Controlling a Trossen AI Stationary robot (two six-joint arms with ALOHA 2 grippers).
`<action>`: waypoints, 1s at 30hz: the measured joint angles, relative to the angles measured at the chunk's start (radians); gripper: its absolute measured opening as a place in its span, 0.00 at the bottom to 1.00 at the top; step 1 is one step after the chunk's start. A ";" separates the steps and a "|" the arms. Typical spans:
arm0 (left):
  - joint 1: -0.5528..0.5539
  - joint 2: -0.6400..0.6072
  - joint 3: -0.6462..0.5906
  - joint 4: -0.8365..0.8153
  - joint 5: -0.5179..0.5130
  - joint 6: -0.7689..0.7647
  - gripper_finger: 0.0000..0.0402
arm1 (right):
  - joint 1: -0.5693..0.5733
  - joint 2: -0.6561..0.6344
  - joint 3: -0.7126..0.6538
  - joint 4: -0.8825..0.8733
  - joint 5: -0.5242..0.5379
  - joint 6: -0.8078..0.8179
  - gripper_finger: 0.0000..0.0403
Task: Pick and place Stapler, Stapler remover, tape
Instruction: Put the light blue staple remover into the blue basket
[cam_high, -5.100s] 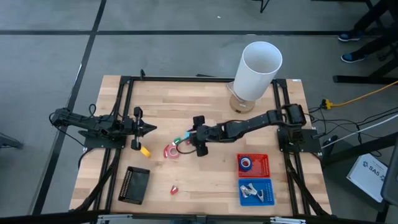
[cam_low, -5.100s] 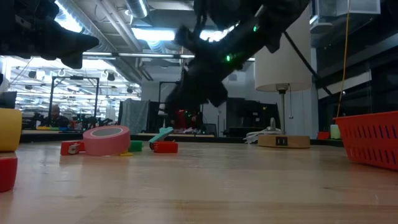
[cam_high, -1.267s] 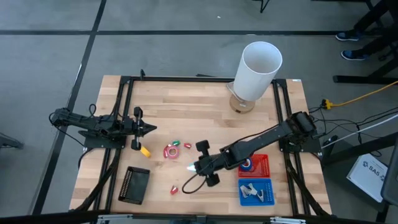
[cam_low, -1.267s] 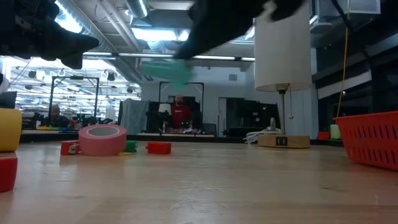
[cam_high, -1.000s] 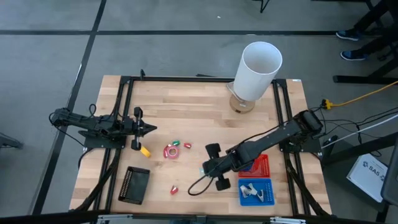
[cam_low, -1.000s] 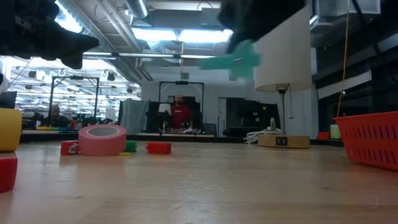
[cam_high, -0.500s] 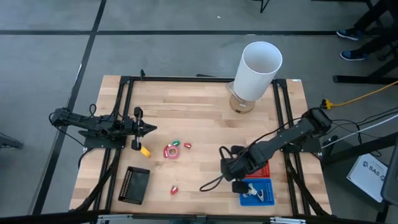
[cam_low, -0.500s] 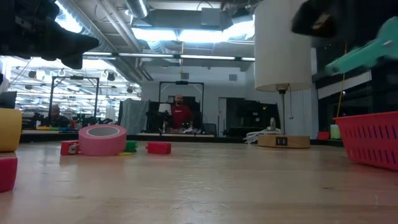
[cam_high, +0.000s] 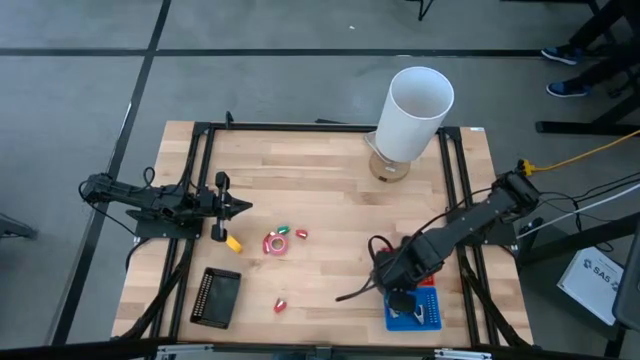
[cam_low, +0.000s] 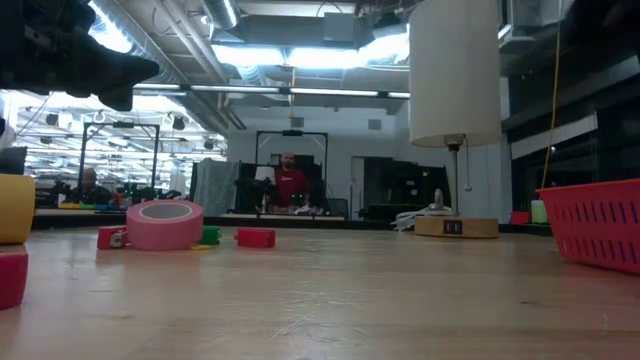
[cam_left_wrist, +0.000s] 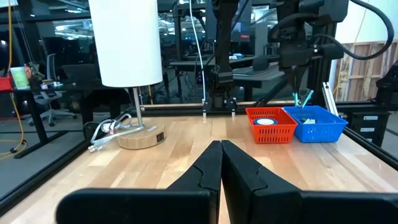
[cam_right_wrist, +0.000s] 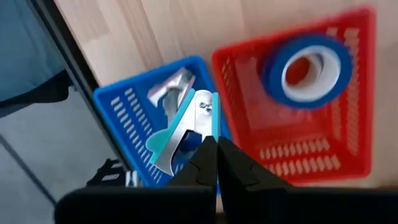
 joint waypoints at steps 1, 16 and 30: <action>0.000 0.000 0.000 0.000 0.000 0.000 0.01 | 0.005 0.000 0.000 -0.004 -0.010 0.021 0.00; 0.000 0.000 0.000 0.000 0.000 0.000 0.01 | 0.081 0.018 -0.005 0.011 -0.126 0.312 0.01; 0.000 0.000 0.000 0.000 0.000 0.000 0.01 | 0.086 0.017 -0.087 0.120 -0.159 0.413 0.20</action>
